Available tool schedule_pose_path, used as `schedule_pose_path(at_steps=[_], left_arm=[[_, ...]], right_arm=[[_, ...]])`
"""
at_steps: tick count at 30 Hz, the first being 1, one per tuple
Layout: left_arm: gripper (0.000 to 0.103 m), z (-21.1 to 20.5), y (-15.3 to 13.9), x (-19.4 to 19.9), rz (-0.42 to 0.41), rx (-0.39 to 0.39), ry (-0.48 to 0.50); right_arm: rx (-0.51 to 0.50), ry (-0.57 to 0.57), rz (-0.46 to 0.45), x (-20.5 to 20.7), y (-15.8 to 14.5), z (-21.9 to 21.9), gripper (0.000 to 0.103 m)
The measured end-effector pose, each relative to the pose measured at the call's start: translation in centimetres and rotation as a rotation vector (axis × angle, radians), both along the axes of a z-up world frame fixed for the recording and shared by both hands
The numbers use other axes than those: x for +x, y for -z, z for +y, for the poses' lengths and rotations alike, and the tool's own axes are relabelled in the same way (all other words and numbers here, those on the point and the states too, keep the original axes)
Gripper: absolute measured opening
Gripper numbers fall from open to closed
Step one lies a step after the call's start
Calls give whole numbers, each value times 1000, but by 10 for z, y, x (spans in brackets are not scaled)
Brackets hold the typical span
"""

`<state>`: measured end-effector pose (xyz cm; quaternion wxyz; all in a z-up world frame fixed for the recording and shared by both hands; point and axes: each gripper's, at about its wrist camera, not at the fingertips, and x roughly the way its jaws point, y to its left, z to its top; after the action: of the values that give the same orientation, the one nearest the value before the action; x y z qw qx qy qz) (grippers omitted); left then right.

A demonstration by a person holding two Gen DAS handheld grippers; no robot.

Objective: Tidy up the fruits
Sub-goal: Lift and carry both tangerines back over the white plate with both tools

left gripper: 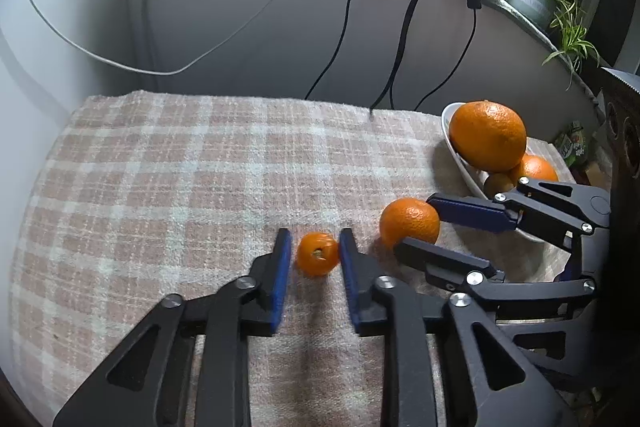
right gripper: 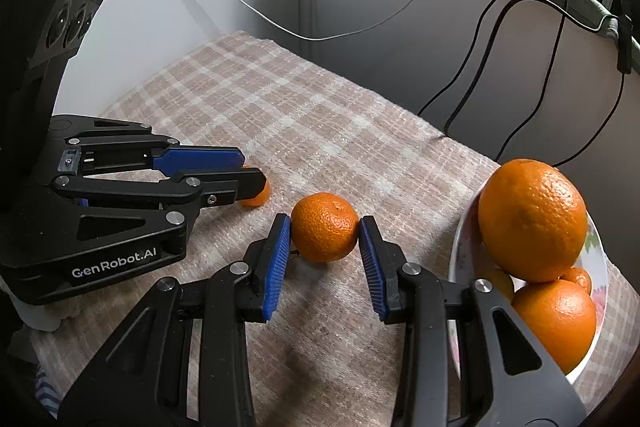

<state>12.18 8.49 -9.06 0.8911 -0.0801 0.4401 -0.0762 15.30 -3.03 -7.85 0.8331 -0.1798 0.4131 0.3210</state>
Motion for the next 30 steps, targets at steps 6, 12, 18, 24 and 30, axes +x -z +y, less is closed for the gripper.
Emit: schedule_pose_path(at_steps=[6, 12, 18, 24, 30], left_arm=[[33, -1, 6, -1, 17, -4, 10], [23, -3, 8, -1, 20, -14, 28], [22, -5, 6, -3, 9, -5, 20], [22, -5, -6, -9, -14, -4, 13], [22, -12, -25, -13, -54, -9, 15]], right_arm=[[-8, -2, 1, -1, 1, -1, 37], [-7, -4, -1, -2, 2, -1, 37], [0, 0, 0, -3, 2, -3, 37], [30, -2, -10, -7, -8, -10, 37], [75, 10, -24, -9, -23, -23, 37]])
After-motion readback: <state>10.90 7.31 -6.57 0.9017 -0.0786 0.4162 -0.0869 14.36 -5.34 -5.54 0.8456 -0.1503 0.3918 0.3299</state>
